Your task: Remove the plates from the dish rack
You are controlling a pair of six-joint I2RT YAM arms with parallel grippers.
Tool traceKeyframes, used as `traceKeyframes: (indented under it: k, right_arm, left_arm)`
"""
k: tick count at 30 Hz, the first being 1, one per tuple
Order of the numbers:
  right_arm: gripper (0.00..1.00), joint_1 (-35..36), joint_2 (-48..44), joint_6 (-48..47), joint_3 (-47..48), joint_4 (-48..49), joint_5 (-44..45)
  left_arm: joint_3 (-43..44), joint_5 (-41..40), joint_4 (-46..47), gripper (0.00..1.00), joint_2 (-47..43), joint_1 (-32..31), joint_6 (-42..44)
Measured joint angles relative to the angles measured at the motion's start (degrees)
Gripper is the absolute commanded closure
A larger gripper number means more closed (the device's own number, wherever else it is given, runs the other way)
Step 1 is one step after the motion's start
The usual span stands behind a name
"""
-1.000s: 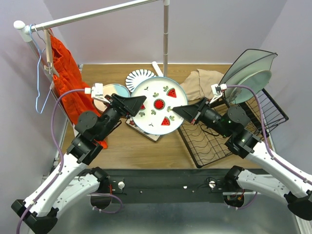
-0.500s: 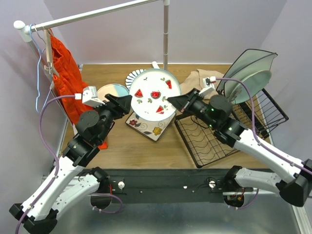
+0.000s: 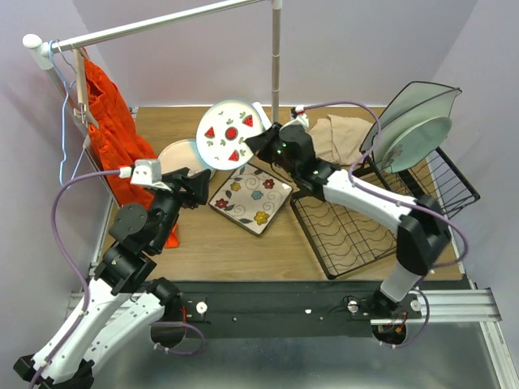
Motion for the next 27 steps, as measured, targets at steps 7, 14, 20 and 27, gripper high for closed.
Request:
traceKeyframes:
  k: [7, 14, 20, 27]
  right_arm:
    - [0.99, 0.00, 13.90, 0.55, 10.82, 1.11, 9.60]
    - [0.99, -0.15, 24.39, 1.84, 19.12, 1.53, 14.03]
    - [0.99, -0.46, 31.32, 5.03, 24.41, 1.70, 17.29]
    - [0.99, -1.66, 36.57, 9.05, 26.60, 1.62, 20.63]
  left_arm:
    - [-1.42, 2.95, -1.88, 0.28, 2.40, 0.00, 2.60]
    - [-1.84, 4.13, -2.69, 0.28, -0.24, 0.00, 2.89]
    - [-2.49, 4.00, -2.05, 0.28, -7.21, -0.02, 2.91]
    - [-2.80, 3.93, -1.53, 0.28, -8.59, -0.02, 2.95]
